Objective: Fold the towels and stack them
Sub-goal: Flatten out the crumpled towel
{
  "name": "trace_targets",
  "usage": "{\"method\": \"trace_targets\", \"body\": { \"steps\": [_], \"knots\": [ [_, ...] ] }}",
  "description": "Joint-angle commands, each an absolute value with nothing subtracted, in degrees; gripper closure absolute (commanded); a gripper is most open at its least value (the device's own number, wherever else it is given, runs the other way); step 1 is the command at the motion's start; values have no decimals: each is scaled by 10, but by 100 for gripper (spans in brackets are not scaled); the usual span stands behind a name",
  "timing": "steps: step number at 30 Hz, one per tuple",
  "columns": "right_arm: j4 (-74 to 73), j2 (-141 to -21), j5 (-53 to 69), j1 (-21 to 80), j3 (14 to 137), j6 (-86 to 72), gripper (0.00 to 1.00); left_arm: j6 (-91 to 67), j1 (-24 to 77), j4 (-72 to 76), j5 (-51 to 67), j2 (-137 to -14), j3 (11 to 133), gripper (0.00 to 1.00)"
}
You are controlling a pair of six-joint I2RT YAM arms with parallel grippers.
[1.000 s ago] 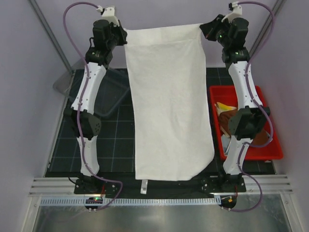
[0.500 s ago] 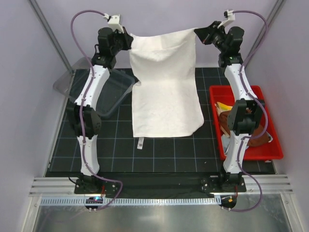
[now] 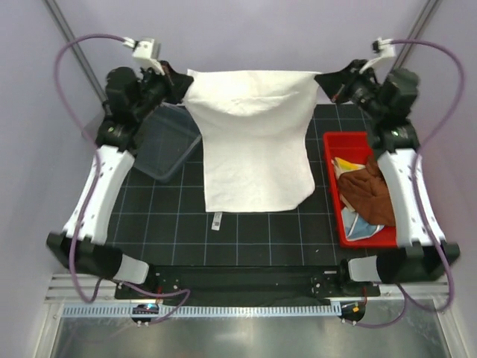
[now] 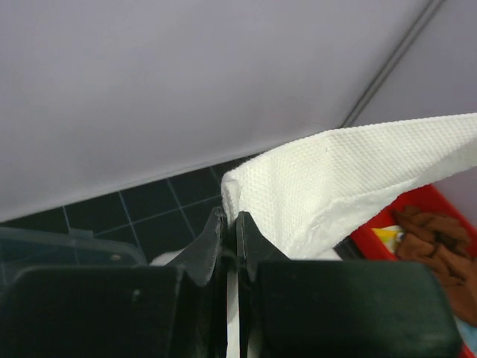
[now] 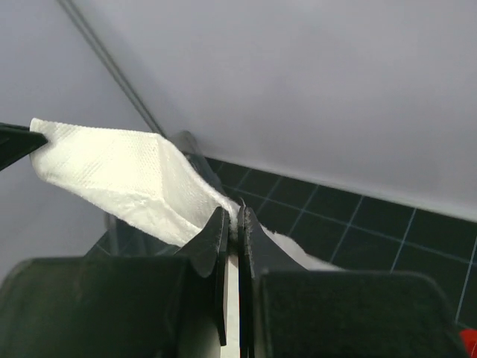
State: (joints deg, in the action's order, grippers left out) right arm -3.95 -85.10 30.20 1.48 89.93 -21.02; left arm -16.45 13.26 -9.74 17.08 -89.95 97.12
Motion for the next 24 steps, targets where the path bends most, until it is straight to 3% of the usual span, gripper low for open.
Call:
{"method": "trace_targets", "body": {
  "steps": [1, 6, 9, 16, 24],
  "knots": [
    [-54, -648, 311, 21, 878, -208, 99, -192, 142, -84, 223, -699, 949, 100],
    [-141, -493, 323, 21, 908, -234, 99, -249, 142, -153, 280, -522, 968, 100],
    [-126, -433, 304, 20, 974, -298, 99, -327, 142, -174, 319, -501, 1035, 100],
    [-128, -460, 245, 19, 1115, -326, 99, -352, 142, -209, 284, -525, 1156, 100],
    [-127, -556, 198, 20, 1089, -260, 99, -250, 142, -230, 181, -623, 1118, 100]
  ]
}}
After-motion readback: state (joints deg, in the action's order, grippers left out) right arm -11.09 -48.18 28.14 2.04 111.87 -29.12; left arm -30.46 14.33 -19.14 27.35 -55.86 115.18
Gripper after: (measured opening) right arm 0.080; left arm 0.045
